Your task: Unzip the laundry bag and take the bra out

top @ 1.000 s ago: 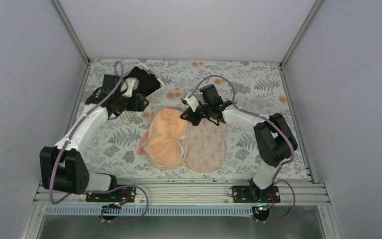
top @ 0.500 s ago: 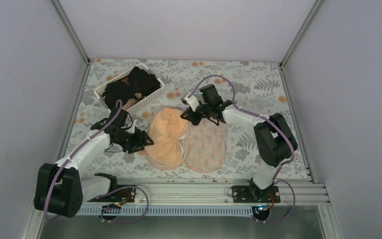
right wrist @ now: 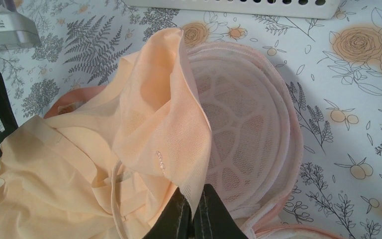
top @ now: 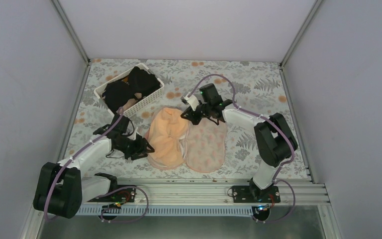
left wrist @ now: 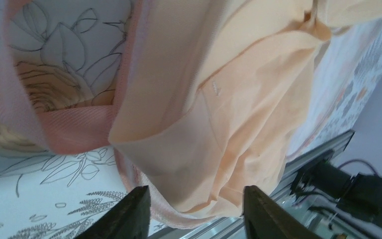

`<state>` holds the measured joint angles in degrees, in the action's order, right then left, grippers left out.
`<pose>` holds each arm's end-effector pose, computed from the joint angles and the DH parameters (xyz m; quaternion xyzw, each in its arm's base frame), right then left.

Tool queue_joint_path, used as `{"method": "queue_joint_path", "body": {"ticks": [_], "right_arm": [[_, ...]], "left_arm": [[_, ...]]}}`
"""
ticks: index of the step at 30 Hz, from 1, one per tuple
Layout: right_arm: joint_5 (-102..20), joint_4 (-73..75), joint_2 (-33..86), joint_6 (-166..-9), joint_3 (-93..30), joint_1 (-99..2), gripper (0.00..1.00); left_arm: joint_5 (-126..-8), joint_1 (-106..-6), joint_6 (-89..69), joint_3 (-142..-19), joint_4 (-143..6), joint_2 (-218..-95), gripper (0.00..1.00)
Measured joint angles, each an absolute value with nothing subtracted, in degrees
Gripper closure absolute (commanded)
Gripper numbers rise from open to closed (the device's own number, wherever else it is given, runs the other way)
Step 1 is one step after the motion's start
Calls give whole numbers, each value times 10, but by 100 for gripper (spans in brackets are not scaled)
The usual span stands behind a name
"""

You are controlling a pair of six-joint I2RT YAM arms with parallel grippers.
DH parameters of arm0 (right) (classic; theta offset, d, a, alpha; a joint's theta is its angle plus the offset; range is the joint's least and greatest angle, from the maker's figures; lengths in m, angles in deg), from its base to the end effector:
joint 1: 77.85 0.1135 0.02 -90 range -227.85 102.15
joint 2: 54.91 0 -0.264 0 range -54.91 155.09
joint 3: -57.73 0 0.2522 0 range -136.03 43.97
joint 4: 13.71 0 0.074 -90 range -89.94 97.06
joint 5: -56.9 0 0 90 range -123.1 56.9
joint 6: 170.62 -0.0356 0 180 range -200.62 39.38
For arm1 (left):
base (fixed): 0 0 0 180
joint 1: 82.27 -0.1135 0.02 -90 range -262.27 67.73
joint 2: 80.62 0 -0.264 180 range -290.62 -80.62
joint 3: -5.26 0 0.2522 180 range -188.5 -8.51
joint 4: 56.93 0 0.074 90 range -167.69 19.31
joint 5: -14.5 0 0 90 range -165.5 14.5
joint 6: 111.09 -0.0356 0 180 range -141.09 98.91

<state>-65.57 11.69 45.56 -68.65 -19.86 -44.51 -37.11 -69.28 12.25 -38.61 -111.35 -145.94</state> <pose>0.2982 0.2191 0.1974 -0.4375 0.7896 0.3201 0.2875 0.1601 -0.0596 0.1623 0.1258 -0.9296 0.3457 0.0216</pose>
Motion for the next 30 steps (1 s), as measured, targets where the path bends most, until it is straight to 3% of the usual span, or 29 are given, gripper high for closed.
{"method": "queue_joint_path", "body": {"ticks": [7,12,13,21,30], "right_arm": [[-656,117,456,-687,-201,-445,96],[-656,117,456,-687,-202,-445,96],[-656,117,456,-687,-202,-445,96],[-656,118,449,-683,-202,-445,96],[-656,114,378,-652,-235,-446,96]], "left_arm": [[-357,-691,133,-385,-1074,-1477,62],[-353,-691,143,-390,-1053,-1483,95],[-352,-692,140,-390,-1050,-1484,97],[-356,-704,122,-418,-1057,-1479,98],[-415,-743,-45,-630,-1072,-1436,98]]}}
